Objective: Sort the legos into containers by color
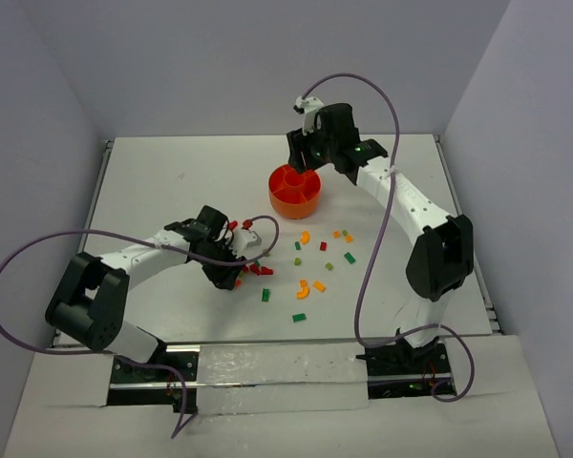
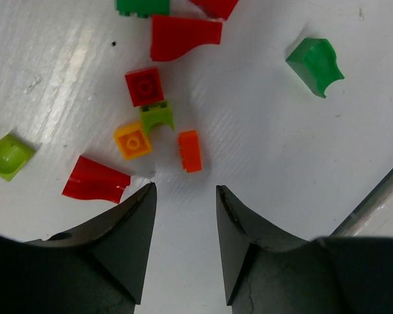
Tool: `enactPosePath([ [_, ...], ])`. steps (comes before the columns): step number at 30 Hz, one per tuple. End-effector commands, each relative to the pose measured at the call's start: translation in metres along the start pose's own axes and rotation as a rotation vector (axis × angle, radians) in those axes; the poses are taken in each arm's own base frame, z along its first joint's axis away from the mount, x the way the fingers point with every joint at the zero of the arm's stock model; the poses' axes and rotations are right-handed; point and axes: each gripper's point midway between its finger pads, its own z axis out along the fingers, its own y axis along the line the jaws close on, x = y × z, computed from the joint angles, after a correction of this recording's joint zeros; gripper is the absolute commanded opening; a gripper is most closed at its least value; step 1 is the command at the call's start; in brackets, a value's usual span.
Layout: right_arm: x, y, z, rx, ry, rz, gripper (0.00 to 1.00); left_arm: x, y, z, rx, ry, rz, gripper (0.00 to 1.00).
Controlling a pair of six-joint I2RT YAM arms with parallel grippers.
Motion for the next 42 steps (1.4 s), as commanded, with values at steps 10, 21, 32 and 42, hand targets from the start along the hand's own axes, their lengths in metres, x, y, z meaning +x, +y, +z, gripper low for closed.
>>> enactPosePath([
  [10, -0.024, -0.027, -0.042, 0.081, -0.093, 0.069, 0.62, -0.019, 0.004, 0.027, -0.129, 0.02, 0.042, 0.42],
  [21, -0.019, -0.031, -0.051, 0.09, -0.096, 0.072, 0.62, -0.015, 0.002, 0.039, -0.156, 0.054, 0.055, 0.35],
  [32, -0.01, -0.034, -0.049, 0.095, -0.075, 0.071, 0.62, 0.011, -0.008, 0.032, -0.153, 0.122, 0.088, 0.29],
  [42, -0.01, -0.031, -0.049, 0.082, -0.074, 0.071, 0.63, 0.01, -0.009, 0.026, -0.155, 0.151, 0.068, 0.52],
])
